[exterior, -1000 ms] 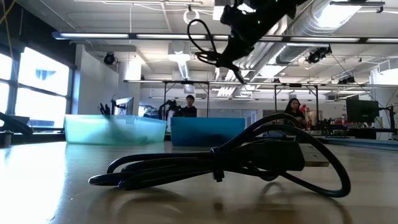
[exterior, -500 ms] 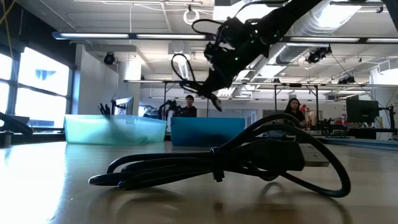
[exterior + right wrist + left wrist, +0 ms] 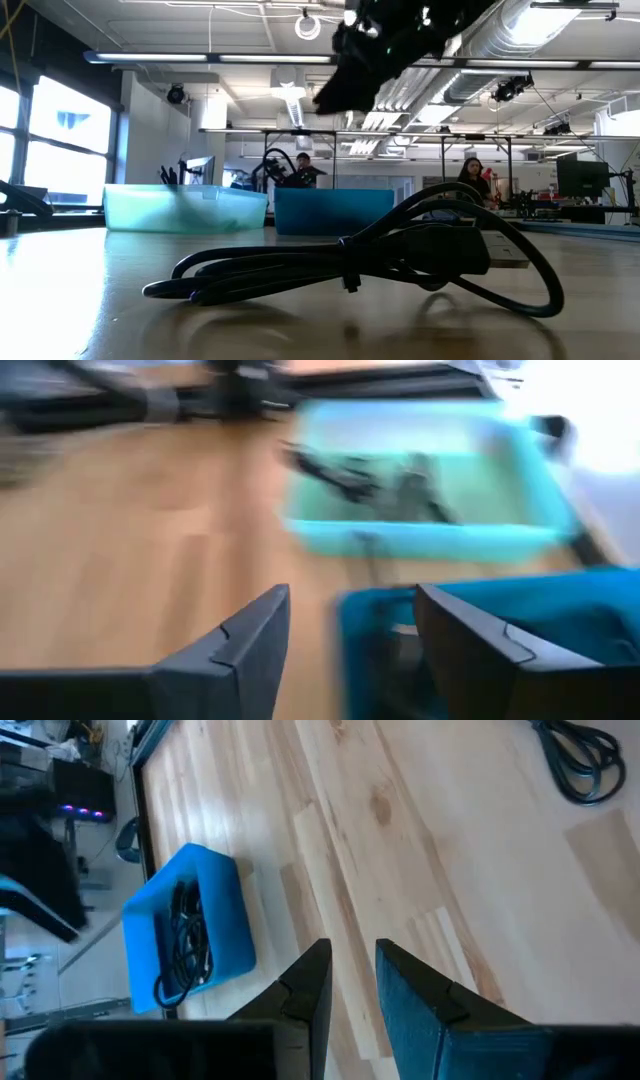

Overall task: Pick & Place USB Port
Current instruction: Put the black USB cable into the green bin

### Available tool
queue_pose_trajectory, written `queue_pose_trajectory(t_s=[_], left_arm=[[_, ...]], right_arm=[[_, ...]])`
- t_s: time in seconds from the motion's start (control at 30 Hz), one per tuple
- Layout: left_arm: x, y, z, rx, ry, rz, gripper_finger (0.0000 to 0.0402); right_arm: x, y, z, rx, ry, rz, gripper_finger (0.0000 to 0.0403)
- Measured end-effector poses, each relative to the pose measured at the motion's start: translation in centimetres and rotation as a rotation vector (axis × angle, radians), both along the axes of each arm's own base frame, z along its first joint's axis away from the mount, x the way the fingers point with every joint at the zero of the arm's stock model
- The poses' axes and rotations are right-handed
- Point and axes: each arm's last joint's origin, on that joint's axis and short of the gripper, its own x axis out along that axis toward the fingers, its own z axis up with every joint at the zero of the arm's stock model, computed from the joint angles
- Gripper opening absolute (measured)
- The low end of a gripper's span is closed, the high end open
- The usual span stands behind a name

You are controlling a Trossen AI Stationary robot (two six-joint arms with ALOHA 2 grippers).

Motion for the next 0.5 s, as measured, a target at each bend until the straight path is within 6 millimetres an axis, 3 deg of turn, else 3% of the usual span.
queue_pose_trajectory(t_s=[0.2,0.37,0.5], left_arm=[[0.0,0.0,-0.1,-0.014,0.017,-0.006,0.0078],[-0.1,0.0,-0.1,-0.019,0.035,-0.01,0.0078],[-0.2,0.0,-0.1,-0.017,0.044,-0.011,0.0078]], right_arm=[[-1.6,7.2,2.6,0.067,0.045,0.294,0.021],[-2.5,16.0,1.4,0.008,0.156,0.536,0.021],[-3.4,22.1,0.5,-0.15,0.184,0.568,0.0209]])
